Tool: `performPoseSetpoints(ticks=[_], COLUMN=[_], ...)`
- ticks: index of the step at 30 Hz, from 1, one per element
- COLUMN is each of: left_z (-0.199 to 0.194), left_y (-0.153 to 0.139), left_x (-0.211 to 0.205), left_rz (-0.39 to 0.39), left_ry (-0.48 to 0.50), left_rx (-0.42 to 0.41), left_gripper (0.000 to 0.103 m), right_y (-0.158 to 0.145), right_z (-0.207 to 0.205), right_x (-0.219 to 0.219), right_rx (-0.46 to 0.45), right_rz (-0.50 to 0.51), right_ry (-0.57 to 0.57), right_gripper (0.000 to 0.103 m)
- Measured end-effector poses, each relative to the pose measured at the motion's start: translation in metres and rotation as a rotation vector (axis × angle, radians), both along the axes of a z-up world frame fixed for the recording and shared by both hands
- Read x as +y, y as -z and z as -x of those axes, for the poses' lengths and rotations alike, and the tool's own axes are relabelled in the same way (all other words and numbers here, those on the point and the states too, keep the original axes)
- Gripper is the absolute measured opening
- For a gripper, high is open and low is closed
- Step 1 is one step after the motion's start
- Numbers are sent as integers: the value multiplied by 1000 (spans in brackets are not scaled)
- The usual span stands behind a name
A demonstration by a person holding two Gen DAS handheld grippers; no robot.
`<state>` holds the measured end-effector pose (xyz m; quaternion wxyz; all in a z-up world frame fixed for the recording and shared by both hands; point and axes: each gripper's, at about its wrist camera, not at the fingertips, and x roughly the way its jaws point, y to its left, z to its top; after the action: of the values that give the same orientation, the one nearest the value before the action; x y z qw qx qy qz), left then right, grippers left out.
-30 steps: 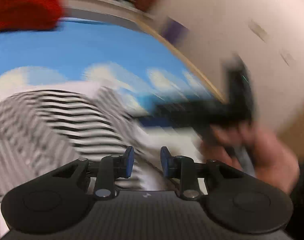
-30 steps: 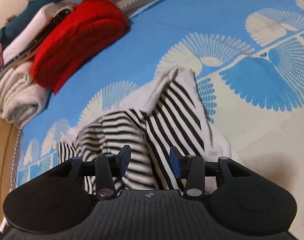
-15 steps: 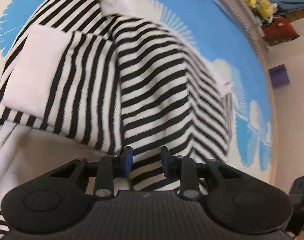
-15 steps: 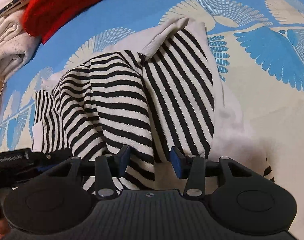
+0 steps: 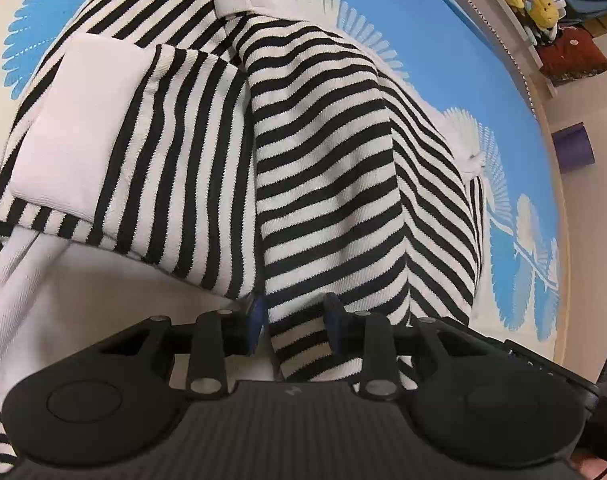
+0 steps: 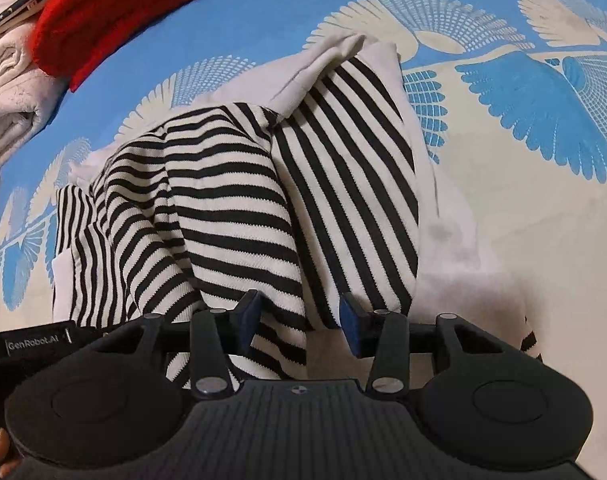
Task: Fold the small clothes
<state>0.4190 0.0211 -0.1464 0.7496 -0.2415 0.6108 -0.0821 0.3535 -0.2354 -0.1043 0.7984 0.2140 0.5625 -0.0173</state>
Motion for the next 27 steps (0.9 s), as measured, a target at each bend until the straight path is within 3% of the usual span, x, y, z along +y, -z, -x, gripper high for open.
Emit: performPoseSetpoints(ticks=[1, 2, 4, 7, 11, 13, 14, 16, 18, 19, 20, 22, 24, 26, 27], left_z=[0, 0, -1, 2, 21, 26, 25, 19, 17, 17, 18, 16, 15, 11, 10], left_y=[-1, -3, -16, -56, -105, -107, -100, -70, -43, -36, -35, -44, -52, -51, -47], left_x=[0, 0, 4, 26, 64, 75, 76, 71, 66, 68, 70, 74, 73, 73, 74], left_rz=[-2, -5, -1, 48, 73, 57, 42, -16, -62, -51, -32, -10, -33, -35, -18], left_ry=[5, 8, -5, -70, -167, -195, -192, -123, -76, -91, -109, -129, -145, -155, -161], left_rx=[-9, -22, -81, -229, -445, -440, -394, -220, -61, -32, -27, -69, -108, -99, -84], left_gripper=[6, 1, 1, 1, 1, 1, 1, 1, 5, 11, 14, 31, 42, 44, 44], right_y=[1, 1, -2, -21, -73, -88, -90, -75, -39, -17, -3, 4, -5, -12, -12], right_z=[0, 0, -1, -1, 14, 22, 23, 12, 0, -1, 1, 1, -1, -2, -3], right_x=[0, 0, -1, -15, -35, -39, -39, -34, -28, -29, -31, -32, -26, -21, -21], right_rx=[1, 2, -14, -158, -526, -643, -651, -498, -244, -120, -72, -52, -112, -147, -151], right_rz=[2, 3, -10, -107, -206, -201, -181, -111, -31, -24, -68, -141, -158, -139, -144], right_ry=[3, 9, 30, 131, 255, 276, 272, 232, 201, 224, 263, 306, 308, 300, 303], right_gripper=[34, 21, 2, 1, 1, 1, 1, 1, 1, 2, 5, 6, 15, 44, 49])
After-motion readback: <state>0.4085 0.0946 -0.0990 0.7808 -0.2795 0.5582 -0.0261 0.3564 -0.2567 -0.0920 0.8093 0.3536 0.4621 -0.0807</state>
